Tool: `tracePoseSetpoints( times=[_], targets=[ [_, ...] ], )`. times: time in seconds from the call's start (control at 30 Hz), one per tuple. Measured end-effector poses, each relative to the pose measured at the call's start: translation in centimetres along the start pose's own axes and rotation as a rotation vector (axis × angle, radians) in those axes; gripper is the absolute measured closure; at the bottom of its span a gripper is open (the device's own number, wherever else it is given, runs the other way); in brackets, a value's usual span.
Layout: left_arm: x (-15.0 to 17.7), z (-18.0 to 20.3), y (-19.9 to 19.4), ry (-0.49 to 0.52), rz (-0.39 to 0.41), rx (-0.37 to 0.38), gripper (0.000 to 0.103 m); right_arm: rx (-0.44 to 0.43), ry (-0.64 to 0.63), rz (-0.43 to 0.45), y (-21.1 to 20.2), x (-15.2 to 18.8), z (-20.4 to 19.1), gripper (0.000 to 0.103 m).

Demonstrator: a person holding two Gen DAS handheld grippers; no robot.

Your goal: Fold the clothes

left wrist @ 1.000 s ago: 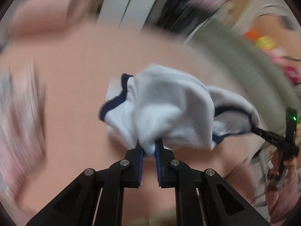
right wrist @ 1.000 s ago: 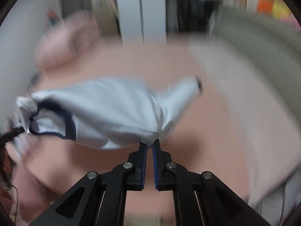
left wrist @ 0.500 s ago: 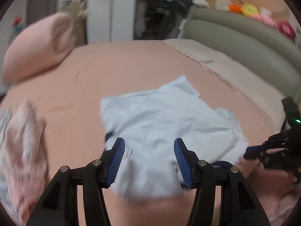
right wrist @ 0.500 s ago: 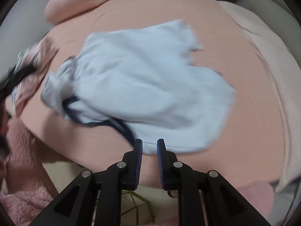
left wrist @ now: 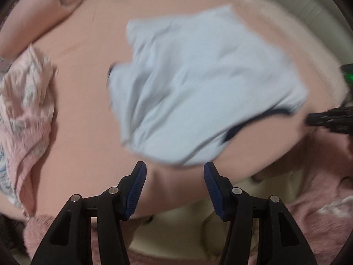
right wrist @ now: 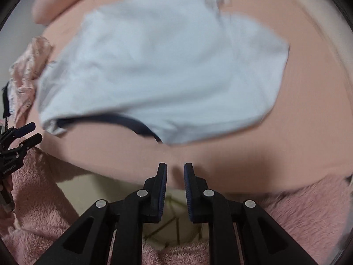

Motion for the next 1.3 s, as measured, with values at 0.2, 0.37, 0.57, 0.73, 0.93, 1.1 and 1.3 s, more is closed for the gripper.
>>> tracePoseSetpoints(
  times=[0.2,0.37,0.57,0.73,0.93,1.1,1.3],
  targets=[
    [-1.1,3.2,3.8,0.104,-0.011,-0.043,0.054,0.028,-0.066,-0.008,2.5,-2.1,-1.0,0.079],
    [-0.8,2.3,4.3,0.065,-0.010,-0.072,0.055,0.030,-0.077,0.032,1.6,-2.3,-0.1,0.079],
    [-0.1,1.3,4.2,0.085,0.012,-0.098,0.055,-0.072,0.028,0.025,-1.1,-1.3,3.4,0.079],
    [0.0,-0.6,4.6,0.038,-0.004,-0.044,0.055,0.155,-0.095,0.026,-14.8,-0.5,6.9,0.079],
    [0.0,-2.2,4.9,0.007,0.023,-0.024,0.055,0.476,-0.241,0.015,-20.6,0.9,9.0,0.079],
    [0.3,-3.6,4.9,-0.021,0.046,-0.030,0.055,0.128,-0.235,0.062,-8.8,0.3,5.3,0.079],
    [1.4,-3.0,4.5,0.021,0.057,-0.068,0.055,0.118,-0.202,0.025,1.1,0.8,3.8,0.079]
  ],
)
Point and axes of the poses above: each gripper's, at about its wrist camera, not at the fingertips, and y roughly the way its jaws point, z to its right, x to its underside, the point moved 3 cm from there along y, roughly the way its jaws point, and after that the axes turned 15 degrees about -x, right-handed, at the moved point
